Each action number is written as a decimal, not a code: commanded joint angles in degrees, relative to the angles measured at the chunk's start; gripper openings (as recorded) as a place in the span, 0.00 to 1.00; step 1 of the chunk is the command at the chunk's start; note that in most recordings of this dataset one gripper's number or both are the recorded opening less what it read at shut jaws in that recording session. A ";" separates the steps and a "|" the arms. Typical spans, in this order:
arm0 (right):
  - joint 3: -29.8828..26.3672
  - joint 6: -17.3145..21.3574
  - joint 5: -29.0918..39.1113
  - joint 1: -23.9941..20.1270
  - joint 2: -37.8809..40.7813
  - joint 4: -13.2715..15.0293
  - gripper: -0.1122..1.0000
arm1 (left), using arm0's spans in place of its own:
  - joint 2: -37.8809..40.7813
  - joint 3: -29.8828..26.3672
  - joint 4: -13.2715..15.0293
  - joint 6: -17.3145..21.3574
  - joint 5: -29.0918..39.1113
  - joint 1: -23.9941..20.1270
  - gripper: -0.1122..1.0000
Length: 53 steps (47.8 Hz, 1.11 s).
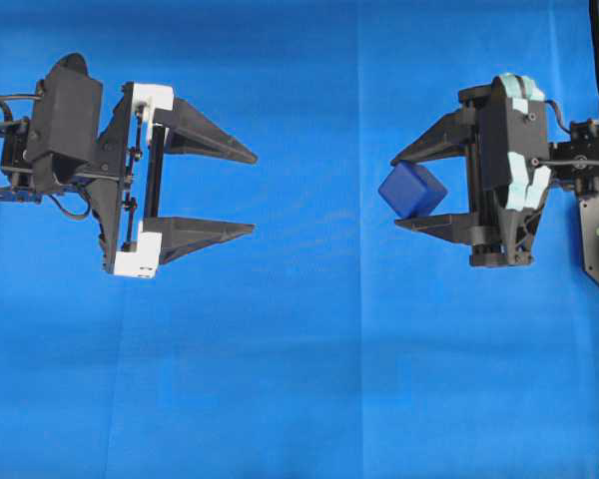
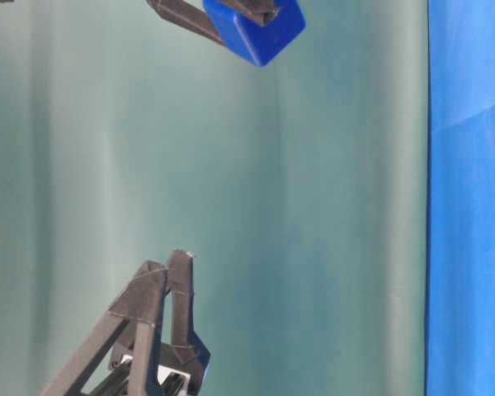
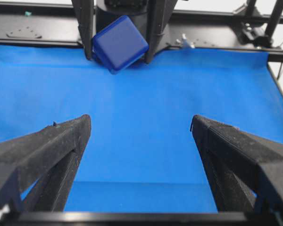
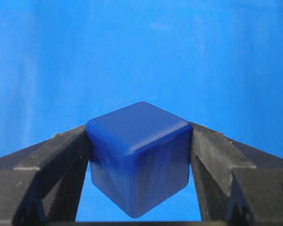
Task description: Handover the blue block to the right arm after grasping it with the left arm, then place it in the designated position.
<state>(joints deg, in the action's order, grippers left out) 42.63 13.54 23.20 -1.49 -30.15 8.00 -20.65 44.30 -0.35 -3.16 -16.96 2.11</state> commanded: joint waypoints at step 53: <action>-0.44 0.18 -8.88 -0.18 6.77 -0.09 0.52 | -0.35 -1.93 -0.09 0.00 -0.26 -0.18 0.93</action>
<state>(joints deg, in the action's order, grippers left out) 42.80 13.62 16.79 -1.58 -24.79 8.00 -20.57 43.86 -0.35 -3.08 -16.96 2.11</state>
